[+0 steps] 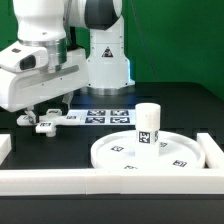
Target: Assemble round table
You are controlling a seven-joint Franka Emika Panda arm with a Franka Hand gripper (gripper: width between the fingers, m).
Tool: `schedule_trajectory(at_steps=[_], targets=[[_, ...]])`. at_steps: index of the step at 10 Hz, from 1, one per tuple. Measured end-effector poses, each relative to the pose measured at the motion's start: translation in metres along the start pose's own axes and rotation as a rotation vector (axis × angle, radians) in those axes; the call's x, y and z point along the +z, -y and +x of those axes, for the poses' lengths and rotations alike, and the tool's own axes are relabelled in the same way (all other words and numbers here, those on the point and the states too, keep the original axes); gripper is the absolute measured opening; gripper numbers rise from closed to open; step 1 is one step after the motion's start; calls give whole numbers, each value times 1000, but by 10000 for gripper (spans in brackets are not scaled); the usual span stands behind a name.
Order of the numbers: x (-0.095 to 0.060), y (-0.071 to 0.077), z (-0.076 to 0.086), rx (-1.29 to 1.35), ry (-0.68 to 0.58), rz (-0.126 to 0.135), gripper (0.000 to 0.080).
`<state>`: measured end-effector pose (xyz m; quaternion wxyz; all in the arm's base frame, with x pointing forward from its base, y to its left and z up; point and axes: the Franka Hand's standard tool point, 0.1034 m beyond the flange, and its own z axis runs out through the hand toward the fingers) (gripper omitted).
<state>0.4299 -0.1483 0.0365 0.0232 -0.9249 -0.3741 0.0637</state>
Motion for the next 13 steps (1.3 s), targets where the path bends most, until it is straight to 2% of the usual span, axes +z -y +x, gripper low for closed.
schedule_trajectory(at_steps=[10,12,13], targets=[[10,3,-4,2,13,16,649],[10,3,-4,2,13,17,445],[10,3,-4,2,13,17,445]])
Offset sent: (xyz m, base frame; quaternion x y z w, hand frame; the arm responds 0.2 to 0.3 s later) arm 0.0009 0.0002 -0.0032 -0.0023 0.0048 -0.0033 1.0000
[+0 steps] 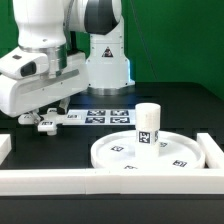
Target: Assemble round table
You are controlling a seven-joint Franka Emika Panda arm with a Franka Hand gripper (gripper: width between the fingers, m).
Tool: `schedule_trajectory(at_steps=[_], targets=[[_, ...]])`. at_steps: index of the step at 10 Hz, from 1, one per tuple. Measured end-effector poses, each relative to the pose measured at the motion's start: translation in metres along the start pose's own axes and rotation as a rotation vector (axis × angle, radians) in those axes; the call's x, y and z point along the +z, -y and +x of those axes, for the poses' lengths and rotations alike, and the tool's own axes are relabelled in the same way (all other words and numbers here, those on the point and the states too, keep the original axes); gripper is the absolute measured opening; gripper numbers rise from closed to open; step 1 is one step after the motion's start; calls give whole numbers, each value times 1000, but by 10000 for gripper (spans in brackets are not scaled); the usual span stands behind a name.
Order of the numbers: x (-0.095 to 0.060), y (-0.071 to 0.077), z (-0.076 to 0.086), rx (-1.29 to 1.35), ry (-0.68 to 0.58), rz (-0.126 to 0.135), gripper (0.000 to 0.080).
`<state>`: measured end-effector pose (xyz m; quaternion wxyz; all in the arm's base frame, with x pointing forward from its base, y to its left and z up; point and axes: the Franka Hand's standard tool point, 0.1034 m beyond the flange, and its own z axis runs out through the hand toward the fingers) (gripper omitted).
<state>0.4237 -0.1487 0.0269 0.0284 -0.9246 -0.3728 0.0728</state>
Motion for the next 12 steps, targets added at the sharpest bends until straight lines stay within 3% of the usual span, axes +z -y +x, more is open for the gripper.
schedule_trajectory(at_steps=[6,7,8,11,12], targets=[[0,0,-1,-2,0,0,446],[-3,2,2,12,5,12,447],[-20,5,13,20,5,23,448],[-64,13,56,75,-4,23,448],[-77,20,70,119,9,36,448]])
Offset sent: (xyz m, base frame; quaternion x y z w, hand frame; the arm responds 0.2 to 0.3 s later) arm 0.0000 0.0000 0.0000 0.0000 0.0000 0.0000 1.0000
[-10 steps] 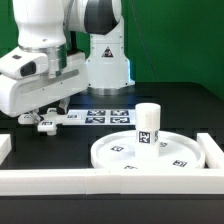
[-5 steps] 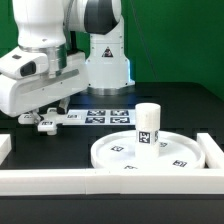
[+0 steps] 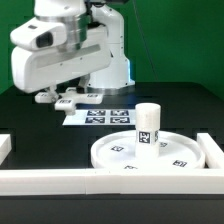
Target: Assemble round table
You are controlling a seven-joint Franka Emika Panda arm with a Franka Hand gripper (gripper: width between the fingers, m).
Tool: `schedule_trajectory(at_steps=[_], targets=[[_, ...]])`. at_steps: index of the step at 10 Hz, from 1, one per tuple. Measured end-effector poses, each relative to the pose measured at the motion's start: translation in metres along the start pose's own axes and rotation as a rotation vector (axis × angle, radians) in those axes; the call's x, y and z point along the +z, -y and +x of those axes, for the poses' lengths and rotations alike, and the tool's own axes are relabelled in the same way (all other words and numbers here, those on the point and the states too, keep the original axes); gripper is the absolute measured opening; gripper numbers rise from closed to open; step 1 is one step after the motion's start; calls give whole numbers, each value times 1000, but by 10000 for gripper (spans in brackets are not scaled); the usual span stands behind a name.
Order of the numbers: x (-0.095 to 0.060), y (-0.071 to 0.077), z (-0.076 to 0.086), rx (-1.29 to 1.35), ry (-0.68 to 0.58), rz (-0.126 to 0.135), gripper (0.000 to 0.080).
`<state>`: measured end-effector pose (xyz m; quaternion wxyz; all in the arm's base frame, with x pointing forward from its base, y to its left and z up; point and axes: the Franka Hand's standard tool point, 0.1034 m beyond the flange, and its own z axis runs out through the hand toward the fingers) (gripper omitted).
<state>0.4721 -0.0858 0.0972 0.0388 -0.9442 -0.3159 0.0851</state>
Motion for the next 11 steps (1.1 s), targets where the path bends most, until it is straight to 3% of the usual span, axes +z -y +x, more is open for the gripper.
schedule_trajectory(at_steps=[2,6,7,8,11], targets=[[-12,8,26,26,1,-22,448],[-10,8,23,13,3,-17,448],[-26,15,31,44,21,-1,448],[-44,19,47,60,11,-10,448],[-62,38,72,58,2,-27,448]])
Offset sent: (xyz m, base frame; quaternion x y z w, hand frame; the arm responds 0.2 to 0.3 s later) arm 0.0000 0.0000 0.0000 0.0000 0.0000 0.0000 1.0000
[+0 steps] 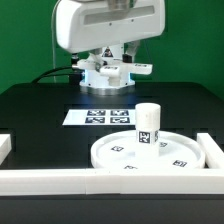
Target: Assemble round table
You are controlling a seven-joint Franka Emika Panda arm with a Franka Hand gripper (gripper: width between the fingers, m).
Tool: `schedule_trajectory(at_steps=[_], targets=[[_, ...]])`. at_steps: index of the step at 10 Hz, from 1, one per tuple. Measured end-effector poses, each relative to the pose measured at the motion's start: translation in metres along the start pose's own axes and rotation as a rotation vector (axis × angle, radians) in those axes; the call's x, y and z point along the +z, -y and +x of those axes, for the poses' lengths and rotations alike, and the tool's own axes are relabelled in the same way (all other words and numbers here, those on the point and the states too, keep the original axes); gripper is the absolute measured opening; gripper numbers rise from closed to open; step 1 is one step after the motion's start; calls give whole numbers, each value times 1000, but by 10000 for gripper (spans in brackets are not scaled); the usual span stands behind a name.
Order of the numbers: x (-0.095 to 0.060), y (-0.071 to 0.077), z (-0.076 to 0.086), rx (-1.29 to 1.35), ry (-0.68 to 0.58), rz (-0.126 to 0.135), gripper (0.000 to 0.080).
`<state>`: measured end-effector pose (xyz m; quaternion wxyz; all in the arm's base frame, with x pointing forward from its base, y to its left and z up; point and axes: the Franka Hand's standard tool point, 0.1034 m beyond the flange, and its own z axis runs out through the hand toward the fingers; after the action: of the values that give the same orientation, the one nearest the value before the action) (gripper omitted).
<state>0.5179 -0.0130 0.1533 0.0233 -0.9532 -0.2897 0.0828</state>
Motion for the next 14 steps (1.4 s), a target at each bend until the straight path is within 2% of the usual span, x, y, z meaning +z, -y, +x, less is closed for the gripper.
schedule_trajectory(at_steps=[3,5,6,8,12,14], targets=[[2,-1,-1,0,2,2,448],[-14,8,20,-26,-29,-14,448],[-19,6,33,-40,-44,-18,448],[-19,-3,54,-77,-50,-15,448],[-14,-2,53,-76,-42,-12,448],[-5,3,66,-92,-36,-9,448]])
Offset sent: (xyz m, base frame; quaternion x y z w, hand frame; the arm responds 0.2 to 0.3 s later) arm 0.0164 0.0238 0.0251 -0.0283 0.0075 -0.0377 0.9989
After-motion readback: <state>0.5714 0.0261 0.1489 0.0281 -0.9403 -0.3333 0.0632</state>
